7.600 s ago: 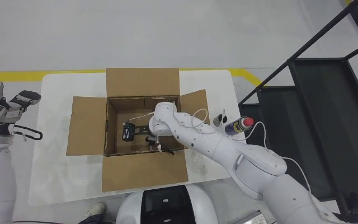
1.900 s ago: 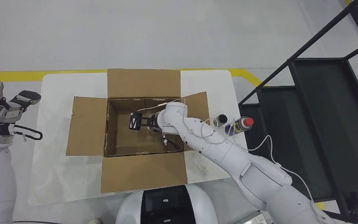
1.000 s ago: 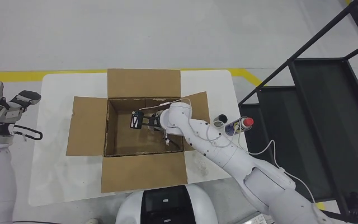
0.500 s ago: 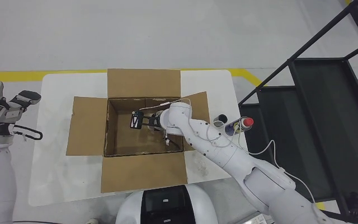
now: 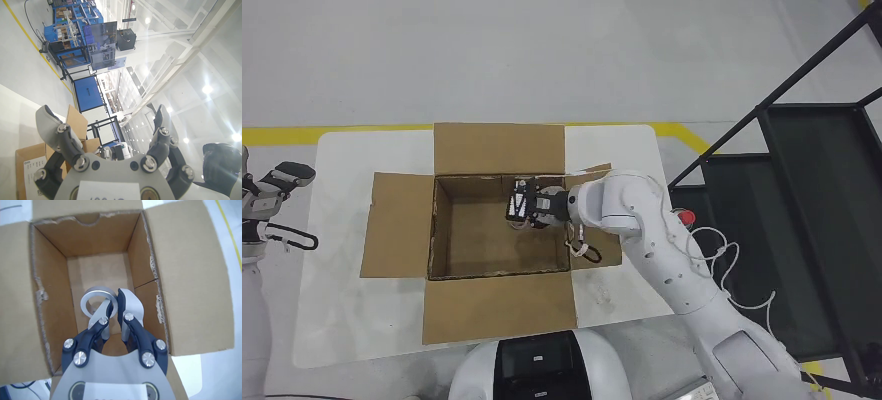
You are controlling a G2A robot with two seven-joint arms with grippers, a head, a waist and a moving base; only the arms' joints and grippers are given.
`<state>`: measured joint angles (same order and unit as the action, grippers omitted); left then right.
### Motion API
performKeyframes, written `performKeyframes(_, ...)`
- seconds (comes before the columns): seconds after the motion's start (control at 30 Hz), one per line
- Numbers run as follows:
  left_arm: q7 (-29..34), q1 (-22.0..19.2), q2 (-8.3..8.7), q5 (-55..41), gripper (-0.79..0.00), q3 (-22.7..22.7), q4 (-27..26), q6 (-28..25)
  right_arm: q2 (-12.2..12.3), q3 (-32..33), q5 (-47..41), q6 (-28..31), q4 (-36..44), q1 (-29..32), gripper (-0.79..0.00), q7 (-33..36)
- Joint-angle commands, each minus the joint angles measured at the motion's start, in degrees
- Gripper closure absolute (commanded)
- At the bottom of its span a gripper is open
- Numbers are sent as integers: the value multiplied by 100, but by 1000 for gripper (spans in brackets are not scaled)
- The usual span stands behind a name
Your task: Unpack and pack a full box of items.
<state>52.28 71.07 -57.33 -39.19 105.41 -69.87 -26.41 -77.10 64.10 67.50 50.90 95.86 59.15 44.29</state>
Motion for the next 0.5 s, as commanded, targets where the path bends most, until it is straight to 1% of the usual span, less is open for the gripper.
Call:
performKeyframes(0.0,0,0,0,0,-785,0,0,0,125,596,-346,371,567,500,0,-196)
performKeyframes(0.07,0,0,0,0,-785,0,0,0,231,1080,-583,675,980,949,0,-413)
performKeyframes(0.27,0,0,0,0,-785,0,0,0,507,2129,-980,710,1899,2253,0,-1167)
performKeyframes(0.4,0,0,0,0,-785,0,0,0,672,2751,-991,710,2167,3170,0,-2080)
performKeyframes(0.47,0,0,0,0,-785,0,0,0,737,3008,-959,710,2138,3542,0,-2730)
